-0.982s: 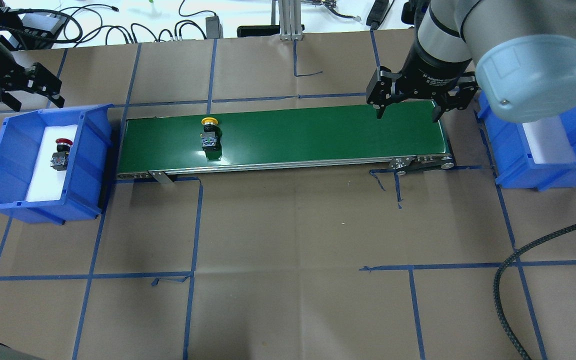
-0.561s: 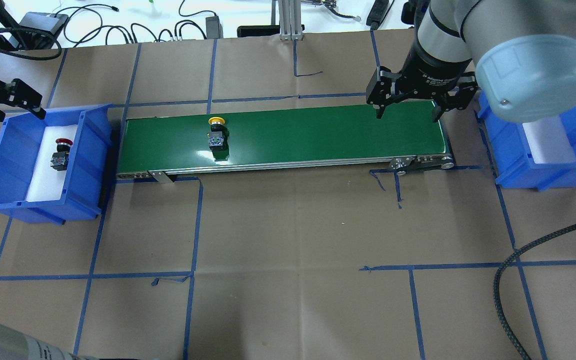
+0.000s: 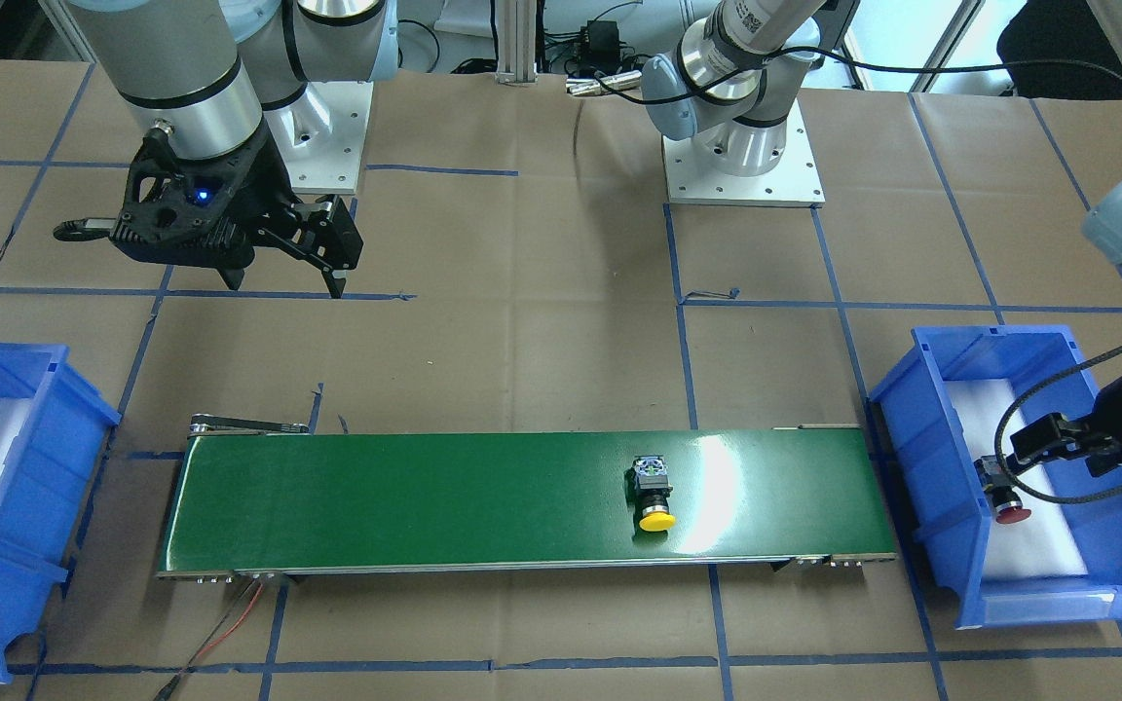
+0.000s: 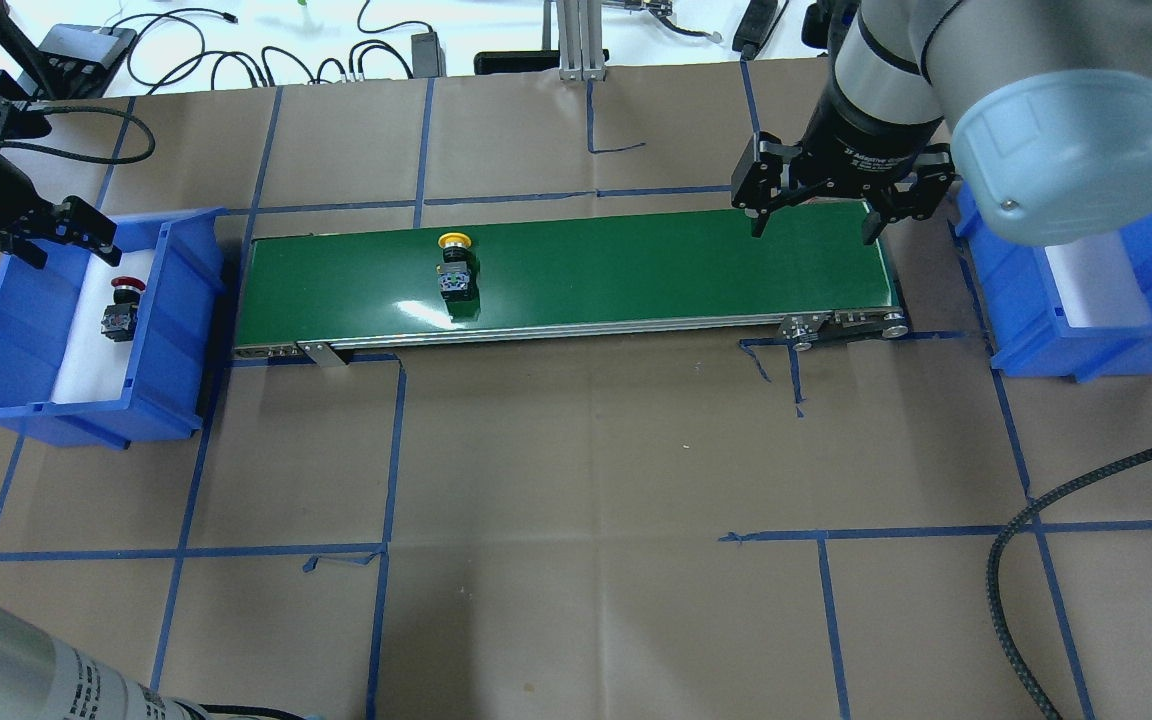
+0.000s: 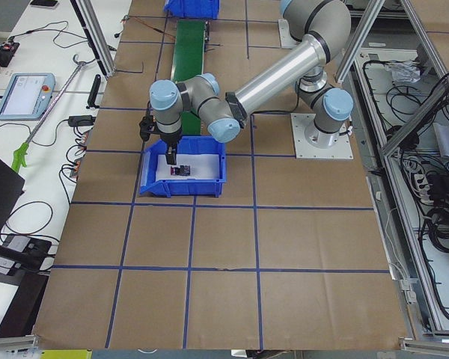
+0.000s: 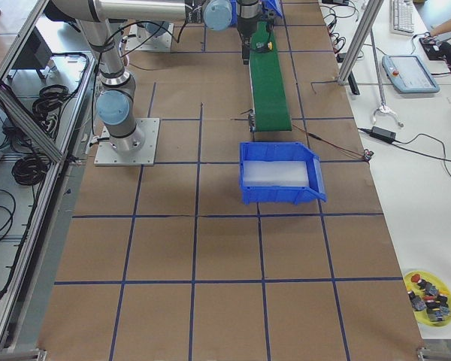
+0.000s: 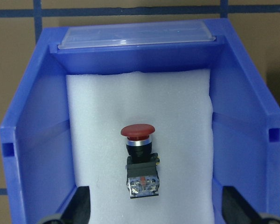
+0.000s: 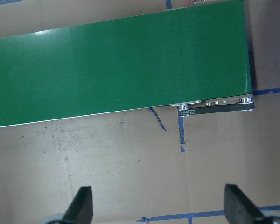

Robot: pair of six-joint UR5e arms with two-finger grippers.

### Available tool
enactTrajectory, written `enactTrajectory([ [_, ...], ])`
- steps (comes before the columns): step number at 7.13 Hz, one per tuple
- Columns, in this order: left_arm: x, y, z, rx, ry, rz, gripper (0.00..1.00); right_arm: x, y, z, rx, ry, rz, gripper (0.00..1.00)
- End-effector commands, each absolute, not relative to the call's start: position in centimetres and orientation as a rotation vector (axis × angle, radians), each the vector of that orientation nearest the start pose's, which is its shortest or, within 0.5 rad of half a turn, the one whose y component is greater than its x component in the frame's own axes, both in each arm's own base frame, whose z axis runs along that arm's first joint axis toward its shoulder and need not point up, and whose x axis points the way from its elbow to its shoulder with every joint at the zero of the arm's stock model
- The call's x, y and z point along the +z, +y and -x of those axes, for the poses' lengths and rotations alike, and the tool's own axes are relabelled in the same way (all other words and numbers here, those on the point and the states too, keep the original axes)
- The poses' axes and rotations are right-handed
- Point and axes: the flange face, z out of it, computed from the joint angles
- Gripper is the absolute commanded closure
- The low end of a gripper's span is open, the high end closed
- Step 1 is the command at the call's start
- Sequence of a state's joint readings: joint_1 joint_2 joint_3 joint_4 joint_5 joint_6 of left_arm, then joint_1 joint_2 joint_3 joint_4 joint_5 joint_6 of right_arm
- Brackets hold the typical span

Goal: Transport two buttons from left to right
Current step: 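Return the left gripper to the bin and grasp the red-capped button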

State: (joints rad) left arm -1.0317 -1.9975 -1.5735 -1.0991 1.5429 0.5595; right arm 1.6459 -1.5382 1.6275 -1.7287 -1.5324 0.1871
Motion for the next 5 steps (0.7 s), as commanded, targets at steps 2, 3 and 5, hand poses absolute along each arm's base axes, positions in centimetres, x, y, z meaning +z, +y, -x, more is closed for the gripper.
enactTrajectory([
  [2, 22.9, -60.7, -20.6, -0.136, 3.117, -0.031, 0.01, 44.0, -51.0, -17.7, -0.047, 3.084, -0.174, 0.00],
  [3, 21.7, -60.7, -20.8, -0.131, 3.118, -0.028, 0.01, 43.2, -52.1, -17.8, -0.077, 3.083, -0.173, 0.00],
  [5, 20.6, -60.8, -20.8, -0.112, 3.124, -0.025, 0.01, 41.2, -53.9, -17.9, -0.087, 3.082, -0.173, 0.00],
])
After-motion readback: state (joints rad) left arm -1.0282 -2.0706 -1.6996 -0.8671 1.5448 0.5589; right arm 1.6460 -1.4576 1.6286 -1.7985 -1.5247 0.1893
